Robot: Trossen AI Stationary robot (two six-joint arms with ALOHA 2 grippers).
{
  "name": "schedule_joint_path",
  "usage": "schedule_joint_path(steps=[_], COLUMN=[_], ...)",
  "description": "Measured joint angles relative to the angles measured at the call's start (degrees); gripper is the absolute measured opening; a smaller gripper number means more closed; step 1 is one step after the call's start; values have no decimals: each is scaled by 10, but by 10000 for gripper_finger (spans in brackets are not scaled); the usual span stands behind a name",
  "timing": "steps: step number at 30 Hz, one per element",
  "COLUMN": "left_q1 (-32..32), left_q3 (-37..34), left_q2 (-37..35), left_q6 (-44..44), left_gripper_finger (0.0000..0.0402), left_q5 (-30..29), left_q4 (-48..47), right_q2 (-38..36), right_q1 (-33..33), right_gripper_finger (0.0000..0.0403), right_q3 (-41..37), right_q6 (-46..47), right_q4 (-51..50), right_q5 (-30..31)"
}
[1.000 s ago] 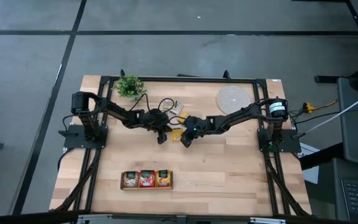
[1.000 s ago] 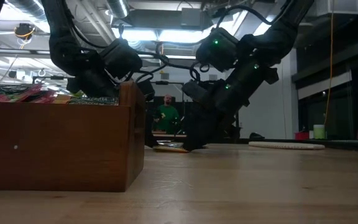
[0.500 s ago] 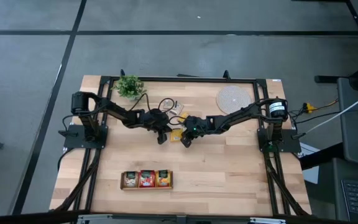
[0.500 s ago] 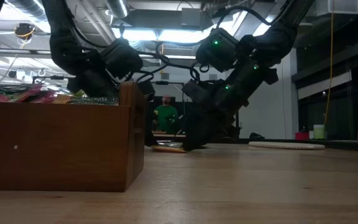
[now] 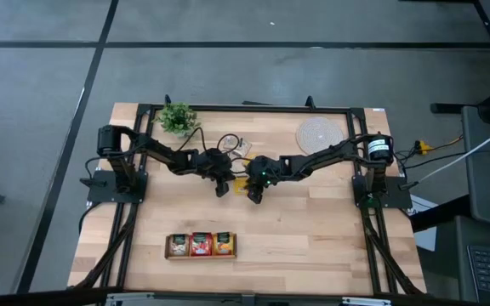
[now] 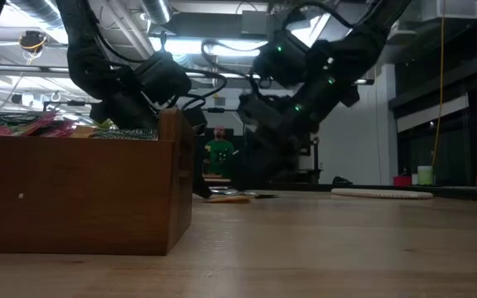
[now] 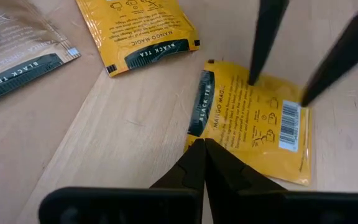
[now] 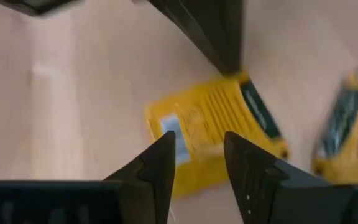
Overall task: Pick & Place Tea
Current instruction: Put the yellow tea bag into the right section of the wooden organizer
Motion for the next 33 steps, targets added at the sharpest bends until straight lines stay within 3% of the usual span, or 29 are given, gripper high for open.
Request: schedule_joint_path(steps=[9,24,33], left_q1=[0,-33,-61], left_q3=[-1,-3,-2], left_q2=[-2,-62,-61], left_q6=[1,27,22], left_gripper_finger=[3,4,3], left_q5=[-3,-3,30], left_q4=[5,2,14], right_q2=[-1,-2,-3], right_q1=[0,0,0], right_gripper_finger=[130,126,126], right_q3=[62,63,63], right_q6=[-68,-63,-41], right_q4=[-128,-149,-180], right_q5=[18,14,14])
